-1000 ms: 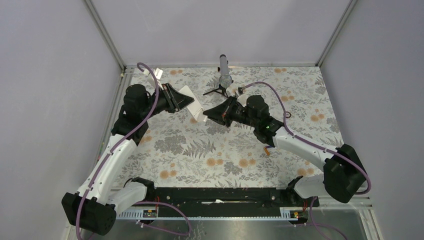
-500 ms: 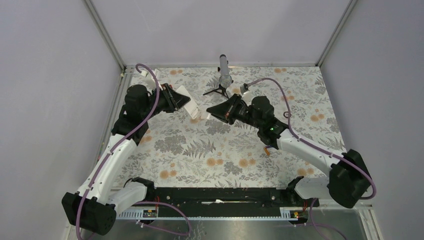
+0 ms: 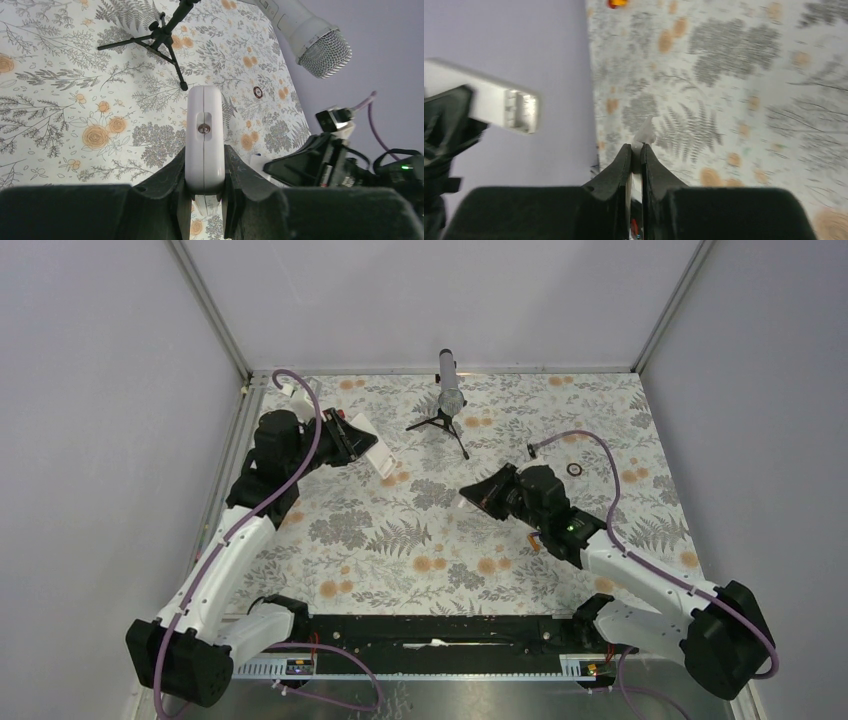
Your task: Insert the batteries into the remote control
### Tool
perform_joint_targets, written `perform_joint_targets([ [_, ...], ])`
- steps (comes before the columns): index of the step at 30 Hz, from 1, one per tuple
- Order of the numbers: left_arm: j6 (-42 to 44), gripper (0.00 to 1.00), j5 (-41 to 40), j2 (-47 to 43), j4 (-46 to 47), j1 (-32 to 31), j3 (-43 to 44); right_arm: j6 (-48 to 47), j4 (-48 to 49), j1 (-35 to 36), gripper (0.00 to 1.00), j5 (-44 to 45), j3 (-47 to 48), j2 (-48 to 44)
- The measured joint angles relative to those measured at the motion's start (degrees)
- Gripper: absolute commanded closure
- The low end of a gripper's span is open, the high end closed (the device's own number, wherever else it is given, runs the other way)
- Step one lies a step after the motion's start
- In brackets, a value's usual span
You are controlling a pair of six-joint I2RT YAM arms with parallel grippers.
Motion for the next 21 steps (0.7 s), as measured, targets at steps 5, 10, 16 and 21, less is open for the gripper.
perform_joint_targets([
  [5,-0.7,1.0,0.0,0.2,0.4,0.0,-1.0,0.4,-0.4,-2.6,1.0,-0.8,-5.9,3.0],
  [10,-1.3,1.0,0.0,0.2,0.6,0.0,-1.0,-3.6,2.0,-3.1,1.0,-1.5,-5.8,9.8],
  [16,-1.9,1.0,0.1,0.1,0.8,0.0,-1.0,-7.1,7.6,-3.7,1.0,-4.0,-5.7,16.8],
  [21,-2.5,1.0,0.2,0.1,0.9,0.0,-1.1,-7.9,12.9,-3.8,0.96,-8.0,-6.1,22.9],
])
